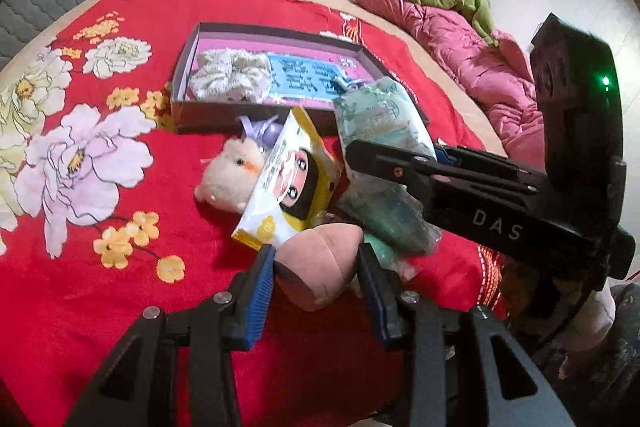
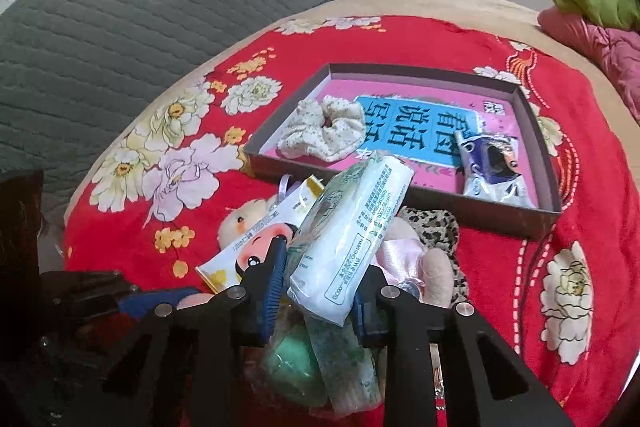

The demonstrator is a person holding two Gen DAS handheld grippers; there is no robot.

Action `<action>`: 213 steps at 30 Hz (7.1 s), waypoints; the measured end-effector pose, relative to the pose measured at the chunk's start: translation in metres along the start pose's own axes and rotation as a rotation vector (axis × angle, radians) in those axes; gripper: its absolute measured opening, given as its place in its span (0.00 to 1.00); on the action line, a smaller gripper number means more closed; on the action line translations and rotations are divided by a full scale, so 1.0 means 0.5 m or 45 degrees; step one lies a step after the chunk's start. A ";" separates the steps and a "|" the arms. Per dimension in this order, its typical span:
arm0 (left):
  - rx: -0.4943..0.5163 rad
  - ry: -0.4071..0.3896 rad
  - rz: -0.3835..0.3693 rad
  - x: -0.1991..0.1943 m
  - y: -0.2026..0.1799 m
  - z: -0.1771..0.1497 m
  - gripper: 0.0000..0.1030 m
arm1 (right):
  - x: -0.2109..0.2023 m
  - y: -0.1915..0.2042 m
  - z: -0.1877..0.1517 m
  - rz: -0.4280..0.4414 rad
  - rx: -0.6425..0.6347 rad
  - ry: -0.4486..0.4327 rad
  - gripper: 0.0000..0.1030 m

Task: Organize soft objects
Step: 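Grasp the pink makeup sponge with the left tool while the right tool grasps a tissue pack, then carry the sponge and tissue pack into the box and open both tools, then withdraw both tools from the box toward the remaining plush toys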

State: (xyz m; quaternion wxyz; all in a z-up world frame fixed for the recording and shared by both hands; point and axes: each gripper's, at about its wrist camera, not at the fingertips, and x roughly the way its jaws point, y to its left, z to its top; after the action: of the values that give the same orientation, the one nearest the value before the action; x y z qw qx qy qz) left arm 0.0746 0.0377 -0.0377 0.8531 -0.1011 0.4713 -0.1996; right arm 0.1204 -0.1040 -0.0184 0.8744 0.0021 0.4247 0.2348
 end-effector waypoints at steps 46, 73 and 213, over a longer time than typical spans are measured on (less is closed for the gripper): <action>-0.028 -0.141 0.289 0.088 0.014 0.203 0.40 | -0.021 -0.113 0.074 -0.129 0.126 -0.150 0.26; -0.077 -0.071 0.377 0.188 0.087 0.288 0.40 | 0.105 -0.187 0.123 -0.122 0.191 0.043 0.26; 0.001 -0.161 0.472 -0.004 0.052 0.164 0.60 | -0.094 -0.084 0.041 -0.276 0.083 -0.110 0.65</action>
State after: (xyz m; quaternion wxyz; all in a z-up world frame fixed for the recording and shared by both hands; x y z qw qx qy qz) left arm 0.1492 0.0609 -0.0016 0.9033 -0.0245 0.4271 -0.0324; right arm 0.1282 -0.1566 0.0211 0.9116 -0.0056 0.3918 0.1245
